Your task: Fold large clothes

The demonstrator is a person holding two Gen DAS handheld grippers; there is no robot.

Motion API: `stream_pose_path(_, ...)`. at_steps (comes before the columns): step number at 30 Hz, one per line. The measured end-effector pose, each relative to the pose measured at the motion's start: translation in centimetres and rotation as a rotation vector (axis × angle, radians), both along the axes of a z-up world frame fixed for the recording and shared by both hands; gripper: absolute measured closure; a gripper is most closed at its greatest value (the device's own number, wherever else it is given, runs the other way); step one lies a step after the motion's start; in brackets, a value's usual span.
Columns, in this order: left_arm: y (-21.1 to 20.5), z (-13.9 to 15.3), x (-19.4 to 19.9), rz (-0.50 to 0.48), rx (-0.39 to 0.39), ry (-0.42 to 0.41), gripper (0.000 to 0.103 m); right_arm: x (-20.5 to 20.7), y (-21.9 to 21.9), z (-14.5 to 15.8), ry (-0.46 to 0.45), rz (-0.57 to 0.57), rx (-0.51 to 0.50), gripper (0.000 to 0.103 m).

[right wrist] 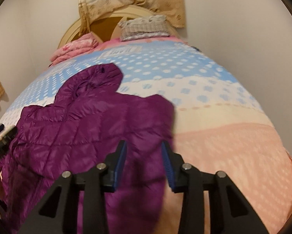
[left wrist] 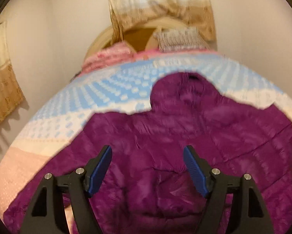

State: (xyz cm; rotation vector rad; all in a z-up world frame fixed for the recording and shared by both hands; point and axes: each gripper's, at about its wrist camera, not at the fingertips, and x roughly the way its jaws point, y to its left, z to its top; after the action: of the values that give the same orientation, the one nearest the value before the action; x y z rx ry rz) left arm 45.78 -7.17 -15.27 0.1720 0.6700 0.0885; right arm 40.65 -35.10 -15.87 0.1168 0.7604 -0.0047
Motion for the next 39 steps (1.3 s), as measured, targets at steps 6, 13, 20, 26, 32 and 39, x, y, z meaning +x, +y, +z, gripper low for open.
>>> stream_pose_path(6,1.7,-5.2,3.4,0.038,-0.082,0.174,0.027,2.6,1.5,-3.9,0.094,0.044,-0.055,0.063)
stream_pose_path(13,2.1,-6.5,3.7,0.028,-0.144,0.181,0.021,2.0,2.4,-5.7,0.087,0.033,-0.133,0.063)
stream_pose_path(20,2.8,-6.4,3.9,0.026,-0.202,0.197,0.017,2.4,2.2,-3.1,0.146,0.018,-0.137,0.063)
stream_pose_path(26,2.6,-6.4,3.9,0.032,-0.186,0.197,0.017,2.3,5.7,-0.8,0.1,0.076,-0.131,0.059)
stream_pose_path(32,2.6,-6.8,4.5,0.031,-0.19,0.21,0.012,3.1,8.4,-5.7,0.12,0.099,-0.163,0.058)
stream_pose_path(39,2.9,-6.5,4.9,0.022,-0.211,0.217,0.01,2.9,8.3,-6.1,0.081,0.076,-0.172,0.055)
